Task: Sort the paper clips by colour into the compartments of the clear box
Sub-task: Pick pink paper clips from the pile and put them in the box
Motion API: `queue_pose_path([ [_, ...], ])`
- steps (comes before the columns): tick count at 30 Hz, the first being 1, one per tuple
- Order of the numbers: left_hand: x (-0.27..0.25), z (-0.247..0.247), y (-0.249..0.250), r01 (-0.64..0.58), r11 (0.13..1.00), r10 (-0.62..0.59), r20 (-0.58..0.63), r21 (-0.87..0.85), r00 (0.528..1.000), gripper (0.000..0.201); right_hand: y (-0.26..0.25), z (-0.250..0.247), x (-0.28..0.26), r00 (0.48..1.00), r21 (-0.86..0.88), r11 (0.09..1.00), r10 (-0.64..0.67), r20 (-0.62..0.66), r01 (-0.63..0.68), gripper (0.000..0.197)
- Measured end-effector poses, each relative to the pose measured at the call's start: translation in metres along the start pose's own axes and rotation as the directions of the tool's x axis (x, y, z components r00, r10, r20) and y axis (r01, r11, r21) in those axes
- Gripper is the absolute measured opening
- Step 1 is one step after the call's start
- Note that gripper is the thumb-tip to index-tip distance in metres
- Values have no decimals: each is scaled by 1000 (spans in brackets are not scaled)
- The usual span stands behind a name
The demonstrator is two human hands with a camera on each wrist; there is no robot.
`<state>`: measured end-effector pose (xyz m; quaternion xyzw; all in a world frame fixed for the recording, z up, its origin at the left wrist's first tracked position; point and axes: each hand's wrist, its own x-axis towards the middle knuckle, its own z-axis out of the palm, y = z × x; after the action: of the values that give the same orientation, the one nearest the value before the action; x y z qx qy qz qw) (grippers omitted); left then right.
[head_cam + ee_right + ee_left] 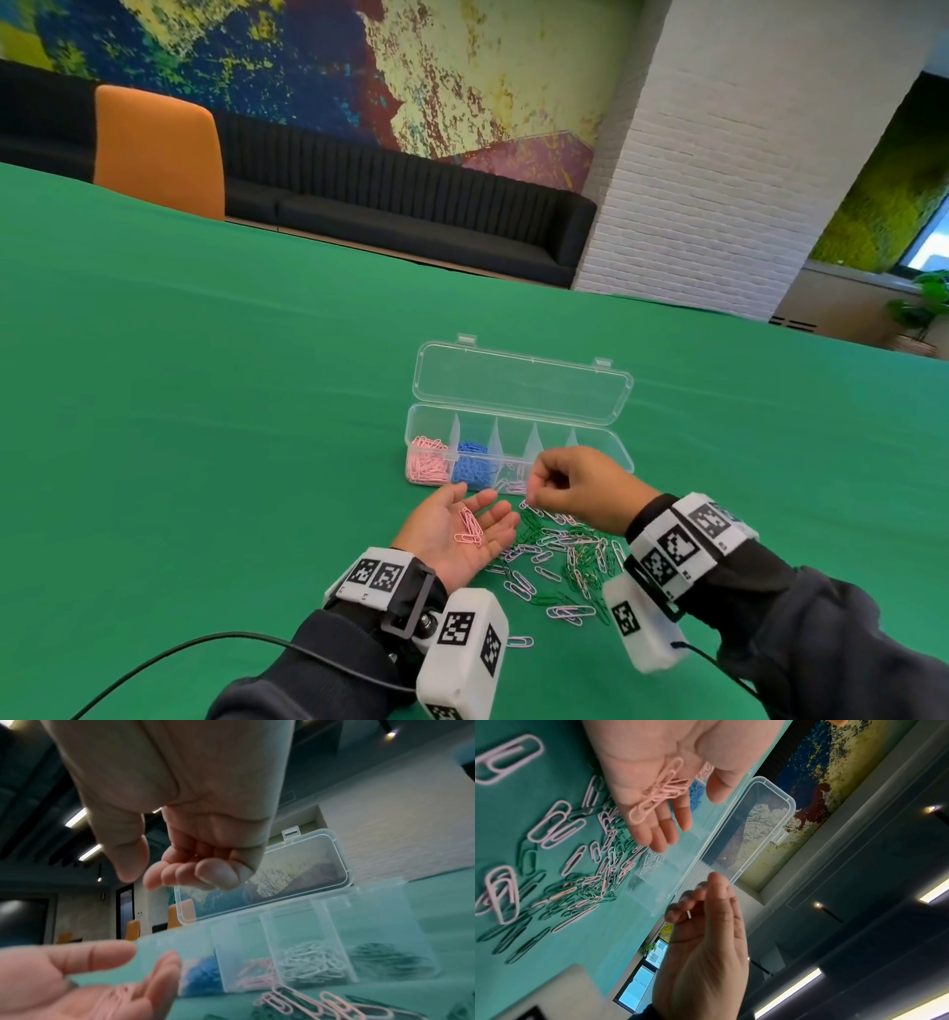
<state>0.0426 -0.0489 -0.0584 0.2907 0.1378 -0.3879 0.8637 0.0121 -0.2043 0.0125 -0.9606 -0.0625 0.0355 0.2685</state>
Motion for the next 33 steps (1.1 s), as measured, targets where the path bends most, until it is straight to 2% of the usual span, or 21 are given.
queue_pose_path([
  [2, 1, 0, -1, 17, 1000, -17, 19, -10, 1000, 39, -4, -7, 2, 999, 109, 994, -13, -47, 18, 14],
  [4, 1, 0, -1, 37, 998, -35, 41, -51, 999, 39, 0, -12, 1, 999, 98, 995, 26, -33, -22, 16],
  [6, 1, -1, 0, 65, 993, -60, 55, -103, 997, 40, 8, -13, -3, 990, -89, 988, 128, 58, -123, 12],
  [8, -1, -3, 1, 97, 986, -90, 58, -135, 994, 40, 20, -7, -10, 950, -302, 933, 257, 180, -195, 14],
  [11, -4, -7, 6, 110, 971, -101, 55, -212, 993, 38, 33, 10, -23, 896, -437, 872, 358, 264, -220, 21],
  [14, -2, -10, 11, 72, 959, -71, 14, -274, 997, 40, 39, 19, -29, 905, -392, 883, 362, 224, -257, 24],
  [17, 0, -9, 12, -11, 950, -7, -57, -313, 998, 42, 41, 16, -27, 927, -363, 899, 326, 186, -243, 18],
  [21, -1, -5, 12, -47, 960, 29, -69, -275, 997, 43, 42, 10, -24, 939, -310, 917, 308, 154, -250, 25],
  [24, -3, -3, 11, -44, 971, 30, -63, -237, 998, 43, 43, 11, -26, 945, -320, 916, 298, 135, -243, 18],
  [33, 0, -4, 6, -29, 986, 24, -33, -164, 999, 42, 38, 27, -19, 888, -456, 830, 430, 159, -321, 24],
])
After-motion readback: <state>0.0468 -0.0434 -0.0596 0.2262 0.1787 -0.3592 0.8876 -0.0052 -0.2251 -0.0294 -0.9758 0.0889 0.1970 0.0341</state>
